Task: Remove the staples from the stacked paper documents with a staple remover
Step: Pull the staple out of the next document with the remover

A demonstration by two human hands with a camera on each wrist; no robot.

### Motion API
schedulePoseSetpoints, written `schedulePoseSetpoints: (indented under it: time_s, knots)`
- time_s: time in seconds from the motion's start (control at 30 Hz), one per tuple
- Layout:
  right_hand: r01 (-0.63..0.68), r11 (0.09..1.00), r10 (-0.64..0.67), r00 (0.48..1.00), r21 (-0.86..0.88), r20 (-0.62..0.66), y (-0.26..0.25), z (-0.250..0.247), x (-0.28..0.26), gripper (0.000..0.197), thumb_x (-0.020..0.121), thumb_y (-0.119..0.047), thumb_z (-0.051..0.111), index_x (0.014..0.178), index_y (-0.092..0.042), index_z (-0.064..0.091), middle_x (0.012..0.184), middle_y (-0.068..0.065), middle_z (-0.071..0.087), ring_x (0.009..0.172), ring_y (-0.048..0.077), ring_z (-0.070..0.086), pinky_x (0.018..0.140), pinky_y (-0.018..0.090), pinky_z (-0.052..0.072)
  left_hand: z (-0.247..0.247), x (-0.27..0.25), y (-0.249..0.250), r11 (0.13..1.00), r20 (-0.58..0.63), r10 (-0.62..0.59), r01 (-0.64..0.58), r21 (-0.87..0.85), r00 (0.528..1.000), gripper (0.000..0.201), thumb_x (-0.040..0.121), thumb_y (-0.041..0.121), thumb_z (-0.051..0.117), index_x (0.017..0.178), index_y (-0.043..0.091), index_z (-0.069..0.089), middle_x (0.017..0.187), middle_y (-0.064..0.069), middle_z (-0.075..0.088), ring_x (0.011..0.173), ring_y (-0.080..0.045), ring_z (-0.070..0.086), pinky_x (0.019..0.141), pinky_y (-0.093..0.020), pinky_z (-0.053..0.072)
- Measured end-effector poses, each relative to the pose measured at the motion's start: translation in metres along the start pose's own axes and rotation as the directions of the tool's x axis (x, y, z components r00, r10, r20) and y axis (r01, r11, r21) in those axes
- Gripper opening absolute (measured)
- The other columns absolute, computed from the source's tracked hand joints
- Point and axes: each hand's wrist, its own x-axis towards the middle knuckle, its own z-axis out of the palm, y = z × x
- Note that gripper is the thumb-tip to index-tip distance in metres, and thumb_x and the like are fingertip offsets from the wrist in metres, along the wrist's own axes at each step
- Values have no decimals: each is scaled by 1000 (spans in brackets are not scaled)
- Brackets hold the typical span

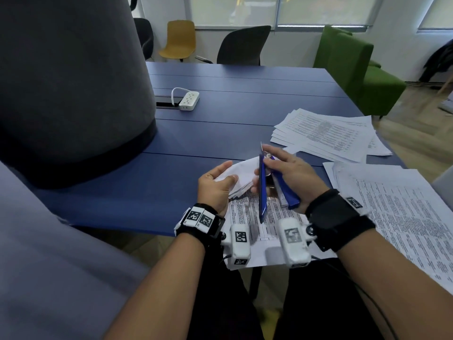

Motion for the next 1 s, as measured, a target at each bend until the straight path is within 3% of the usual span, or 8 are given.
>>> schedulePoseSetpoints:
  time_s: [0.07, 0.13, 0.17, 0.23, 0.43, 0.6, 0.73, 1.0]
  knots:
    - [111, 875, -118, 993, -471, 17, -10, -8, -3, 38, 96, -12, 62, 132, -26, 63, 70, 0, 61, 64, 16, 58, 71, 30, 53, 0, 1, 0, 1000, 7, 0, 0, 22, 1000, 37, 88, -16, 64, 117, 7, 69, 105, -22, 71, 90, -37, 69, 95, -65, 53]
    - [174, 493, -159, 981, -853, 108, -11, -12, -6, 45, 91, -17, 65, 134, -31, 62, 90, -11, 66, 79, 6, 59, 80, 19, 46, -1, 1, -1, 999, 18, 6, -7, 37, 1000, 39, 89, -16, 63, 122, 4, 67, 104, -19, 71, 91, -37, 69, 94, -64, 54]
    - [176, 317, -146, 980, -932, 135, -10, -12, -7, 48, 90, -19, 64, 136, -32, 60, 108, -11, 68, 96, 7, 59, 89, 17, 42, -1, 1, -1, 999, 20, 17, -18, 45, 1000, 38, 89, -16, 63, 121, 5, 67, 104, -18, 72, 91, -37, 69, 95, -64, 54]
    - [145, 161, -124, 984, -976, 126, -5, -10, -6, 52, 89, -21, 61, 139, -34, 56, 132, -4, 63, 123, 16, 52, 104, 22, 38, -1, 0, -1, 997, 16, 37, -38, 63, 999, 37, 88, -16, 64, 114, 9, 71, 102, -16, 73, 91, -36, 69, 95, -65, 53]
    - [106, 203, -143, 987, -974, 77, -8, 0, -3, 46, 88, -23, 61, 133, -32, 63, 130, -3, 65, 116, 17, 59, 97, 18, 40, -2, -1, -2, 990, 42, 66, -70, 122, 997, 39, 85, -15, 66, 98, 19, 78, 100, -13, 77, 90, -37, 73, 90, -65, 56]
    - [110, 223, -88, 992, -969, 92, -13, 3, -6, 42, 90, -25, 62, 130, -38, 64, 103, -4, 67, 91, 14, 56, 81, 17, 40, -3, -1, -2, 991, 51, 62, -68, 119, 997, 40, 85, -16, 64, 97, 19, 78, 95, -10, 78, 87, -35, 73, 88, -63, 58]
    - [104, 229, -83, 993, -968, 86, -13, 4, -7, 43, 90, -26, 63, 132, -36, 64, 121, -3, 68, 95, 13, 57, 84, 17, 42, -3, -1, -2, 990, 51, 66, -72, 122, 997, 40, 86, -16, 65, 98, 19, 78, 95, -10, 78, 88, -37, 74, 86, -62, 58]
    - [79, 196, -73, 995, -977, 66, -15, 6, -6, 41, 90, -27, 62, 129, -39, 65, 120, 1, 67, 106, 20, 59, 89, 22, 46, -5, 1, -4, 988, 45, 75, -80, 130, 996, 42, 83, -16, 66, 90, 23, 81, 99, -11, 77, 95, -41, 74, 87, -63, 58]
